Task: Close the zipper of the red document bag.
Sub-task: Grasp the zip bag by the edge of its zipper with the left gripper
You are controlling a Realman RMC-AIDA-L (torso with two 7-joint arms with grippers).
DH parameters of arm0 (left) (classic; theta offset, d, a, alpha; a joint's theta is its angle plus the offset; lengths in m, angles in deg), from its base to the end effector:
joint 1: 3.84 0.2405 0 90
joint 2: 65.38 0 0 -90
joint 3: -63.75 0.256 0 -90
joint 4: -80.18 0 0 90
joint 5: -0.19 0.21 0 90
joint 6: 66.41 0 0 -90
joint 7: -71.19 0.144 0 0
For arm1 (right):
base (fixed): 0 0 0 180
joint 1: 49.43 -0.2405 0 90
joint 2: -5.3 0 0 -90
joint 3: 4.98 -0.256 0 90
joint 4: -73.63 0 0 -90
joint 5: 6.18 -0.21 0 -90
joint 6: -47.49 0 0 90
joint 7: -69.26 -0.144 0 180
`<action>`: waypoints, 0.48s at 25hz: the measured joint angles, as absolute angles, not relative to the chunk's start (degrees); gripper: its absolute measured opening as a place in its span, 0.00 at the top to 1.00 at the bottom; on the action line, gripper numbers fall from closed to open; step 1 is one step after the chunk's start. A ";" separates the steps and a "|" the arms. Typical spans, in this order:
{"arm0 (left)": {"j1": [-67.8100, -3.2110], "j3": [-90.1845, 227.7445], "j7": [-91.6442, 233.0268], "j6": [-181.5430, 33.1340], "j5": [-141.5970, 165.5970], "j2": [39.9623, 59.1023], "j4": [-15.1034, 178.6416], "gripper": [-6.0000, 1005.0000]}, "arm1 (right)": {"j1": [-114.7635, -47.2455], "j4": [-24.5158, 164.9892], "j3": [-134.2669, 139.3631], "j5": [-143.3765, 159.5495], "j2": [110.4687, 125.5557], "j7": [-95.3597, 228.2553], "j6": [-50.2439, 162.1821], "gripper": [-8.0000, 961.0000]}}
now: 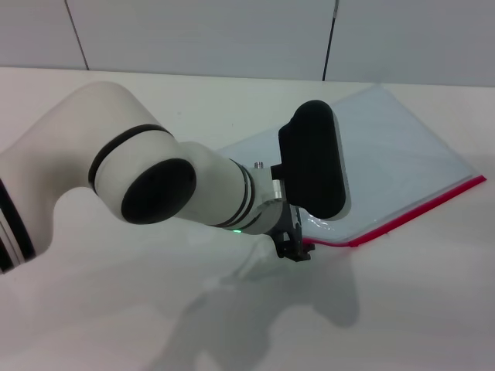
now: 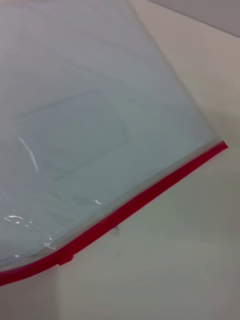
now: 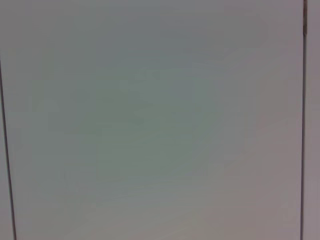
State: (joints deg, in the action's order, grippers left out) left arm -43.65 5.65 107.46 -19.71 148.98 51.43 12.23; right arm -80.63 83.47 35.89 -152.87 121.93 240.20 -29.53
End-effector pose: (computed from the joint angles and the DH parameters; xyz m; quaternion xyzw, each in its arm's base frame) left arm -0.1308 0.3508 -0.1250 -0.9612 0.0433 0.1641 0.2173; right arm 0.3405 0.3310 0.0148 -0.6533 0.2286 0.3091 0.6522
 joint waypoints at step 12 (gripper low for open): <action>-43.57 5.66 107.80 -22.78 147.57 51.36 13.90 0.29 | -80.63 83.51 35.89 -152.87 121.93 240.20 -29.80 0.21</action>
State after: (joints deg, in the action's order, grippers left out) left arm -43.57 5.66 107.80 -22.78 147.57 51.36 13.90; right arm -80.63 83.51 35.89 -152.87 121.93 240.20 -29.80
